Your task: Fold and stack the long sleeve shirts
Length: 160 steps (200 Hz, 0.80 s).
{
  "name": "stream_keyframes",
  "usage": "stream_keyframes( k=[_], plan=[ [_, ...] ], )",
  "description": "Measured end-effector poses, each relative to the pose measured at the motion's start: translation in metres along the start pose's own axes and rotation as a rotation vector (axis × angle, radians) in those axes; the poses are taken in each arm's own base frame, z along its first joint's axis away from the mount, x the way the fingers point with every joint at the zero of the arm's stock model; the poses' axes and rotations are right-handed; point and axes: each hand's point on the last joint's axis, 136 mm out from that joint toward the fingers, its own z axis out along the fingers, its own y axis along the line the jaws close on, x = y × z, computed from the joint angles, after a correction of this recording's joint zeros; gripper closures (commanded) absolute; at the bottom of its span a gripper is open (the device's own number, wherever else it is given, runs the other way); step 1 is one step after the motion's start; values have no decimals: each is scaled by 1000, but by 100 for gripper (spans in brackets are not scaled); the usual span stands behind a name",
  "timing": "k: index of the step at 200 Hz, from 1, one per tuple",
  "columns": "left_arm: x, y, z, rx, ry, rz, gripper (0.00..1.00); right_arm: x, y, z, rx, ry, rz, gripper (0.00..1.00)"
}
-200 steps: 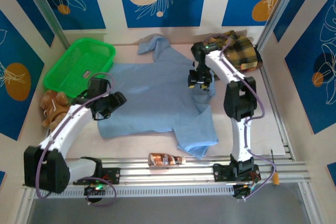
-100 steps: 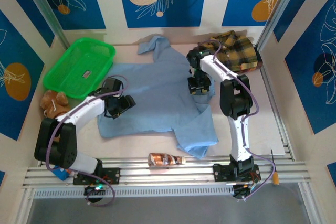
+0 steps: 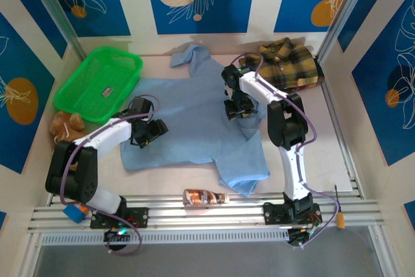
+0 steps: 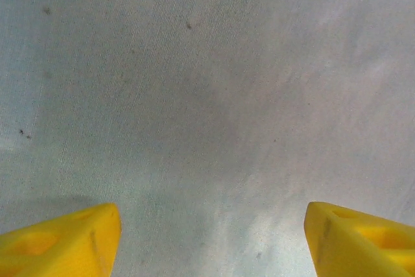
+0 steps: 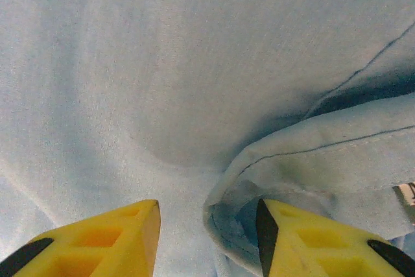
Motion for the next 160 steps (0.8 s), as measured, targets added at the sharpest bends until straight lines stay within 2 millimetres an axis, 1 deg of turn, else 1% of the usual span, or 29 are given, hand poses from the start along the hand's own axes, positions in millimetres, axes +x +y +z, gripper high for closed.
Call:
stream_keyframes(
  k=[26, 59, 80, 102, 119, 144, 160],
  plan=[
    [2, 2, 2, -4, 3, -1, 25, 1, -2, 1, 15, 3, -6, 69],
    [7, 8, 6, -15, 14, -3, 25, 12, -13, 10, 75, 40, -8, 84],
    [9, 14, 10, -35, 21, -14, 25, 14, -20, 13, 106, 47, 0, 94],
    [11, 23, 15, -72, 29, -30, 24, 17, -28, 9, 121, 41, 28, 98],
    [12, 31, 18, -105, 38, -45, 24, 21, -39, 1, 116, 20, 76, 99],
    [11, 36, 18, -123, 34, -66, 24, 29, -64, -15, 99, -19, 177, 100],
    [9, 39, 19, -130, 33, -76, 24, 36, -79, -21, 82, -35, 243, 100]
  ],
)
